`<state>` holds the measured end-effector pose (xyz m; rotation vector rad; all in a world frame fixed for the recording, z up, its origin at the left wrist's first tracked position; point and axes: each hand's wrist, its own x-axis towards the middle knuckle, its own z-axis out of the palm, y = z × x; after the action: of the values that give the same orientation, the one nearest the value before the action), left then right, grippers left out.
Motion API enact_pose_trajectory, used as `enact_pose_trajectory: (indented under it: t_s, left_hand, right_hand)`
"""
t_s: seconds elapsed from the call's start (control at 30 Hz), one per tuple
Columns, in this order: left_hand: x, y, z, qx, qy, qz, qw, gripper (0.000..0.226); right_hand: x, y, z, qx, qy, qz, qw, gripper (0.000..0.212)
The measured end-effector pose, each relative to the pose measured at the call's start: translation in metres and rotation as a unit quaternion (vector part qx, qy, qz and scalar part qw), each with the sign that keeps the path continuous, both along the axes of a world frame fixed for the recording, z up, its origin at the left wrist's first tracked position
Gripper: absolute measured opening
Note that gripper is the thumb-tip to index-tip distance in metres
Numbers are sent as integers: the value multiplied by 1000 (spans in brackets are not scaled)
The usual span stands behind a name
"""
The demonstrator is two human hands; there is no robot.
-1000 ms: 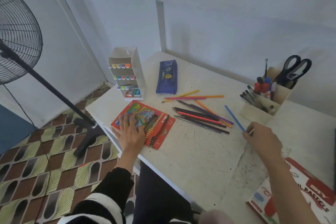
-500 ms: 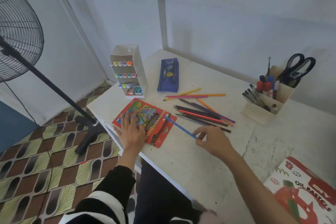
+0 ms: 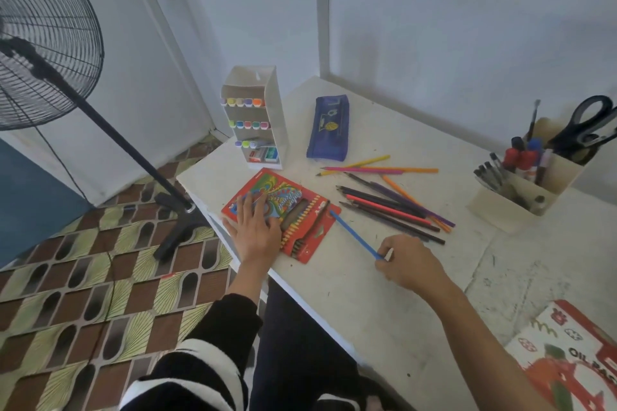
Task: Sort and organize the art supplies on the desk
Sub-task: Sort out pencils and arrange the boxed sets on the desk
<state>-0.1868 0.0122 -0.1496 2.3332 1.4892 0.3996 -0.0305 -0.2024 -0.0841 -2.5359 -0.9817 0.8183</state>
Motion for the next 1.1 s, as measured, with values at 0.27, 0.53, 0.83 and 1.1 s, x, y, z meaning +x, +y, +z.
enact_pose_trajectory:
  t_s: [0.27, 0.53, 0.83, 1.1]
  left_hand:
    - [0, -2, 5, -1, 11, 0, 1000, 64]
    - [-1, -1, 4, -4, 11, 6, 1000, 63]
    - [1, -2, 5, -6, 5, 9, 1000, 52]
    - [2, -1, 4, -4, -3, 10, 1000, 52]
  right_hand:
    - [-24, 41, -5, 96, -81, 122, 985, 27]
    - [-42, 77, -44, 226, -41, 132, 964, 35]
    - [-25, 54, -61, 315, -66, 166, 932, 20]
    - [-35, 83, -52, 283, -105, 161, 940, 20]
